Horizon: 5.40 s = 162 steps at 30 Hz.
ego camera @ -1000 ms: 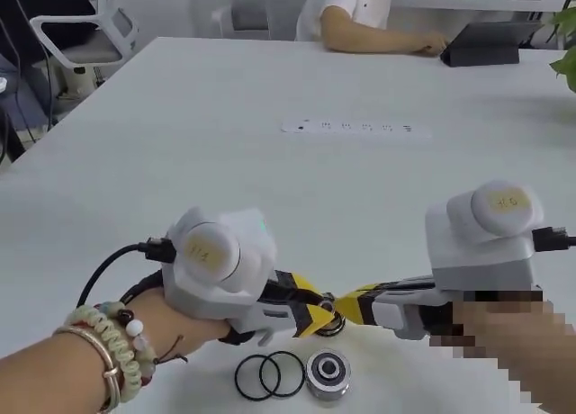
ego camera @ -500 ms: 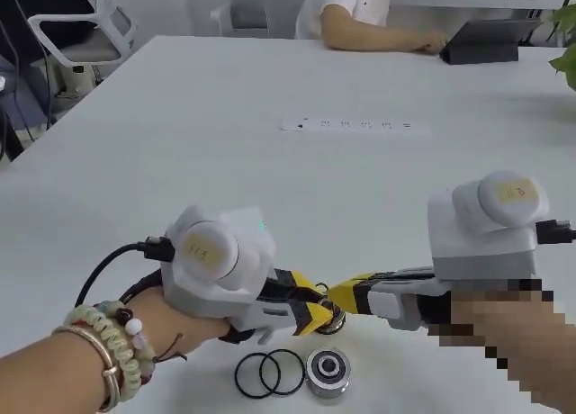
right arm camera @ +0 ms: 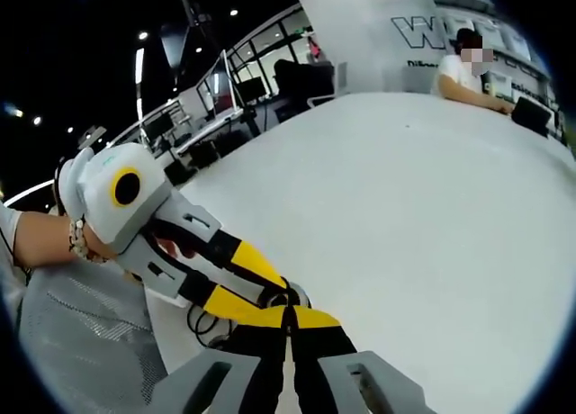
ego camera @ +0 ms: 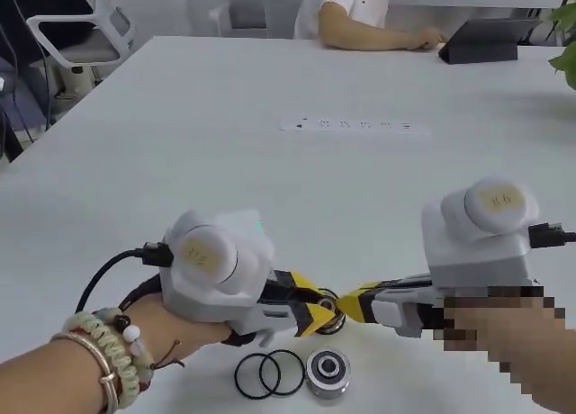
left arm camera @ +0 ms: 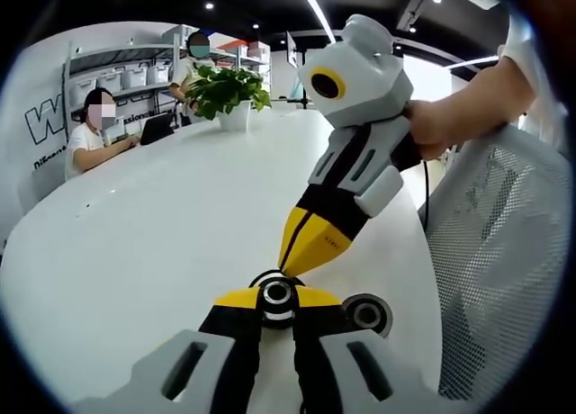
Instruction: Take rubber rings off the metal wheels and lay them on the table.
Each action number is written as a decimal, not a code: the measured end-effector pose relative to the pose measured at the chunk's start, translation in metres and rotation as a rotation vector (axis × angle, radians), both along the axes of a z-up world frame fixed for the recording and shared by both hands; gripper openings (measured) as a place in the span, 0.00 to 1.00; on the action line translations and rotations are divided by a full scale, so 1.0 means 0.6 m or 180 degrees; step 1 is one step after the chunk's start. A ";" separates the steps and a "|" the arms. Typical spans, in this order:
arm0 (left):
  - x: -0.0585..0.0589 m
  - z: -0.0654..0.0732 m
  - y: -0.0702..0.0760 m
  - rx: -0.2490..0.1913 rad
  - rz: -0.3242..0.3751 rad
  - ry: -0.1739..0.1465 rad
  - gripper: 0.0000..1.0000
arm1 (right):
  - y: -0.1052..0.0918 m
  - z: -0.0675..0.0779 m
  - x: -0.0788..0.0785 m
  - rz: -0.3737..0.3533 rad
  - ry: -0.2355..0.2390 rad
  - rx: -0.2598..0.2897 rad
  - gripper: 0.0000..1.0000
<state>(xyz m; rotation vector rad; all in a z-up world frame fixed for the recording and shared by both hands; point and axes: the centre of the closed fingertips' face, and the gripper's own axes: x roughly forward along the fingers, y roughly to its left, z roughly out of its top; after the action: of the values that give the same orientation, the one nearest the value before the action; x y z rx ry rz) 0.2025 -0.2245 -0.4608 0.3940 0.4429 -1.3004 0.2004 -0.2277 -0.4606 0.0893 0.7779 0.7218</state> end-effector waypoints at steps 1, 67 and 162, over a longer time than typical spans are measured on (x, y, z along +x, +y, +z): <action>0.000 0.000 0.000 0.0011 0.0000 0.0004 0.07 | 0.000 0.000 0.000 -0.0005 0.0004 0.0003 0.00; -0.021 0.234 0.120 -0.0195 0.0033 -0.0465 0.61 | -0.005 0.055 0.022 -0.0077 -0.0335 0.0094 0.00; -0.150 0.108 0.249 -0.0192 0.0575 0.0323 0.98 | 0.115 -0.003 -0.084 0.0593 0.0400 0.0268 0.00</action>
<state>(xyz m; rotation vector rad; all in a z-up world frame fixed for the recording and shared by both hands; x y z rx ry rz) 0.1125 -0.0752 -0.3959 0.2324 0.5115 -1.1584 0.1502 -0.1587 -0.4625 0.1408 0.8835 0.9328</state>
